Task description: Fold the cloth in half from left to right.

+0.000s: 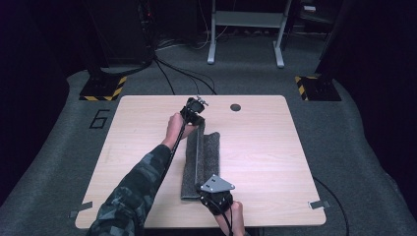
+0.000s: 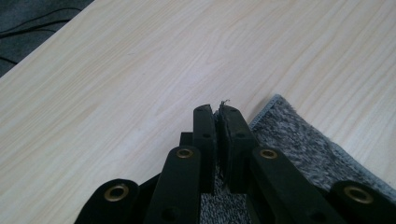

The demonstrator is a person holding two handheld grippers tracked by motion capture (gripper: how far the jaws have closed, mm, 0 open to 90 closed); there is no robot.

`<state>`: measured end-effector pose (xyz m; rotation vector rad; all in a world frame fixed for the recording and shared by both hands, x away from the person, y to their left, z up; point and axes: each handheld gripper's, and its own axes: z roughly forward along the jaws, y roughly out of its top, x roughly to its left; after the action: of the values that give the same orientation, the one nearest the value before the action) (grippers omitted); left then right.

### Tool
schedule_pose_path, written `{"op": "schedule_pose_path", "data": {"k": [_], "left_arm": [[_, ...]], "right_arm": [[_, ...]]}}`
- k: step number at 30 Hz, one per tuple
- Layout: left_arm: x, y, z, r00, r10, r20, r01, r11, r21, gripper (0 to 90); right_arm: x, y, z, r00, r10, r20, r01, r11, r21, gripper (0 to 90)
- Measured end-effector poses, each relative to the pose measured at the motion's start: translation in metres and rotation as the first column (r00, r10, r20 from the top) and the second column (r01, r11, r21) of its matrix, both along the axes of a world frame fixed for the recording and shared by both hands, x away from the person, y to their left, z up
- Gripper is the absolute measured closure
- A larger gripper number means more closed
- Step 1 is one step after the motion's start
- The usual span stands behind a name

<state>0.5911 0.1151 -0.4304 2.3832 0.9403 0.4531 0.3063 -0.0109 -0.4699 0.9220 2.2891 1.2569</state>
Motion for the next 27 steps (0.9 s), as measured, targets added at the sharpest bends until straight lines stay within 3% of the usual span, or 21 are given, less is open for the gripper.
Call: {"op": "schedule_pose_path", "data": {"k": [11,16,22,23,24,27], "left_arm": [[0.002,-0.029,-0.018,0.9991,-0.027,-0.033,0.027,0.9996,-0.010,84.7],[0.004,-0.034,-0.023,0.9988,-0.033,-0.036,0.032,0.9994,-0.010,84.6],[0.005,-0.042,-0.028,0.9984,-0.039,-0.041,0.039,0.9992,-0.012,83.6],[0.004,-0.044,-0.028,0.9982,-0.040,-0.046,0.039,0.9990,-0.024,79.2],[0.004,-0.044,-0.028,0.9982,-0.040,-0.046,0.039,0.9990,-0.024,72.0],[0.002,-0.043,-0.024,0.9983,-0.029,-0.051,0.027,0.9983,-0.052,43.5]], "right_arm": [[-0.004,-0.017,-0.015,0.9979,-0.044,-0.048,0.042,0.9988,-0.026,86.2],[-0.005,-0.025,-0.019,0.9953,-0.067,-0.069,0.066,0.9977,-0.017,86.0],[-0.008,-0.031,-0.027,0.9916,-0.096,-0.086,0.092,0.9948,-0.043,85.3],[-0.009,-0.033,-0.028,0.9898,-0.101,-0.100,0.097,0.9943,-0.044,79.7],[-0.009,-0.033,-0.028,0.9898,-0.101,-0.100,0.097,0.9943,-0.044,79.7],[-0.009,-0.040,-0.032,0.9834,-0.125,-0.132,0.118,0.9914,-0.056,61.8]]}}
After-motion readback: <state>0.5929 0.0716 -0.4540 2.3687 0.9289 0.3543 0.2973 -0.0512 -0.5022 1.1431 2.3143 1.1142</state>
